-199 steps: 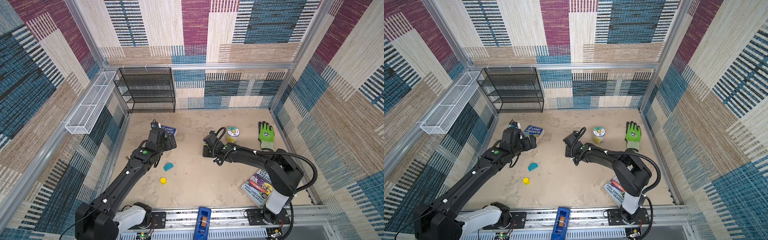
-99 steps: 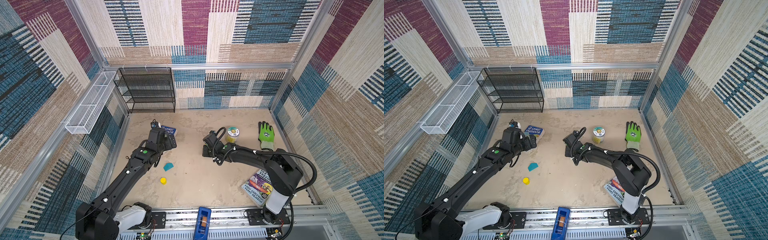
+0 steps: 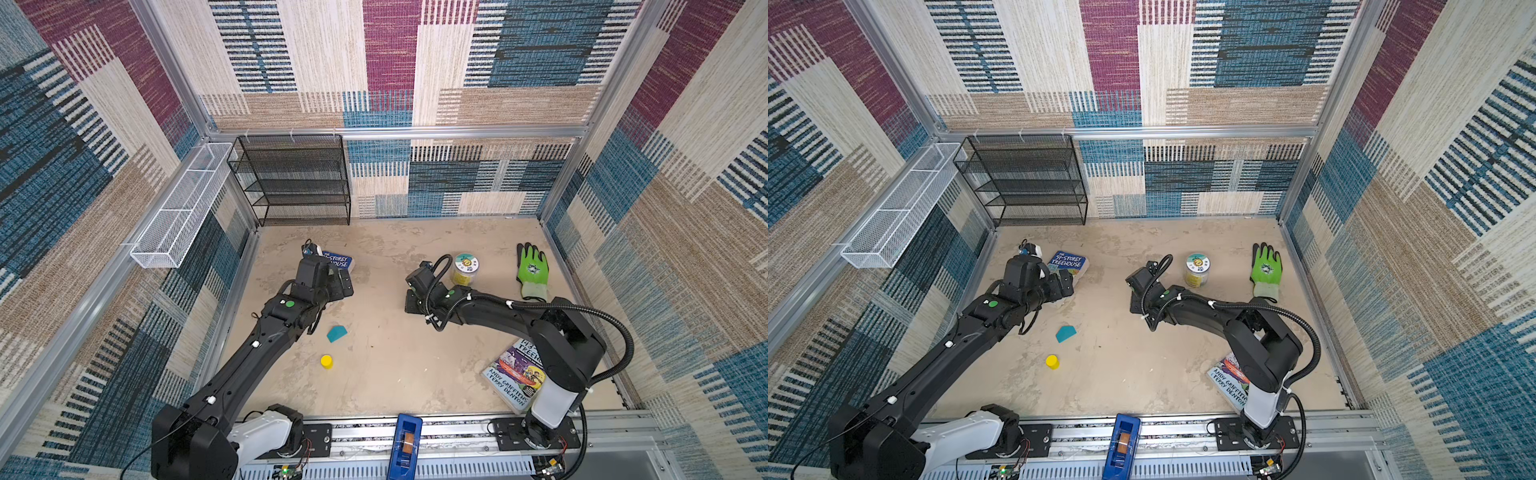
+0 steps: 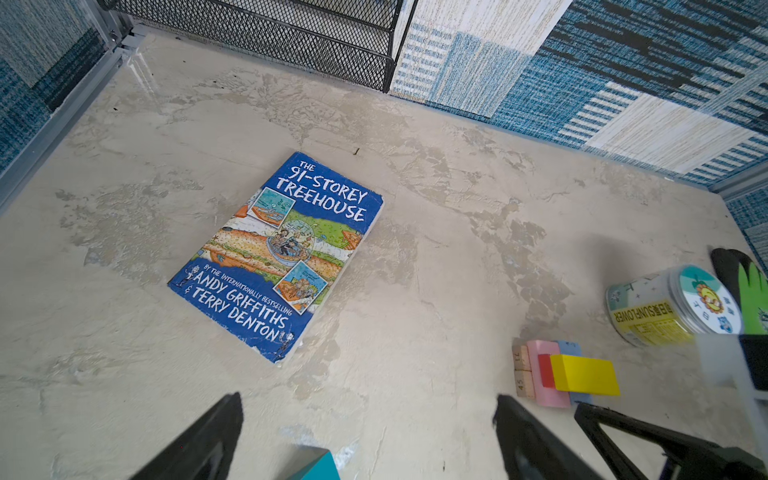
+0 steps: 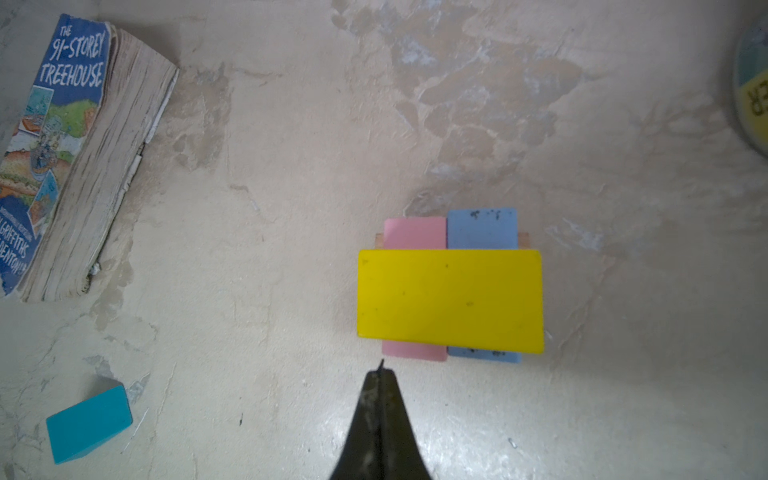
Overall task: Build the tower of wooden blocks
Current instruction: 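Hold the right gripper just above the yellow block on the stack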
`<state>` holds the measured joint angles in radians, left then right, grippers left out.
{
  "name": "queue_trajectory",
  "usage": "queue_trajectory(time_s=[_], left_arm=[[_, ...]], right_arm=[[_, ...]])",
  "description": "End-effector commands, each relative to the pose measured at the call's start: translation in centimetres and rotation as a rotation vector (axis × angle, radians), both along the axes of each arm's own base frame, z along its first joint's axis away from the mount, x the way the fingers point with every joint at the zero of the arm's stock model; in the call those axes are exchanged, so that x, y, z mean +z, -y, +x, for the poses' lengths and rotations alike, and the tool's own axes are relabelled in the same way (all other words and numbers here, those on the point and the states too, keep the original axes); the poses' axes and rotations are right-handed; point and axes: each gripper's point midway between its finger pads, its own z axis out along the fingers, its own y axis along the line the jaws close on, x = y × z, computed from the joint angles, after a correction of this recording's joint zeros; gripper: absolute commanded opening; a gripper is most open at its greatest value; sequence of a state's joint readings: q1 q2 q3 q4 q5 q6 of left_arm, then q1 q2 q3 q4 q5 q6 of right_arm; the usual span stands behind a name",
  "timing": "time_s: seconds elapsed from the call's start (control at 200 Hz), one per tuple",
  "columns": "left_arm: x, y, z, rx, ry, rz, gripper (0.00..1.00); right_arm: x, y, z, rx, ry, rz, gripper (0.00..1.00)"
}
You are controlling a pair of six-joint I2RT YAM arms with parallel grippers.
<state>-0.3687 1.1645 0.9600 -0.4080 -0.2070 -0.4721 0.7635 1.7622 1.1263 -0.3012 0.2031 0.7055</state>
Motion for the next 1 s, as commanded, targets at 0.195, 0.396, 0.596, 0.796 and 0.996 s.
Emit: queue_trajectory(time_s=[0.195,0.396,0.596,0.796,0.996], left_arm=[[0.08,0.04,0.27,0.001,0.008,-0.007,0.99],[0.06,0.02,0.33,0.003,0.008,-0.011,0.99],[0.01,0.03,0.33,0.001,0.006,-0.01,0.99],[-0.05,-0.04,0.35,0.005,0.004,-0.013,0.99],[-0.06,-0.11,0.34,0.006,0.003,-0.012,0.99]], right_arm=[[0.86,-0.23,0.74,-0.022,0.035,0.02,0.0],[0.89,-0.29,0.85,-0.022,0.039,0.02,0.0],[0.89,-0.24,0.98,-0.029,0.042,0.022,0.0],[0.84,-0.24,1.01,-0.033,0.043,0.024,0.0],[0.76,-0.26,1.09,-0.036,0.043,0.022,0.0]])
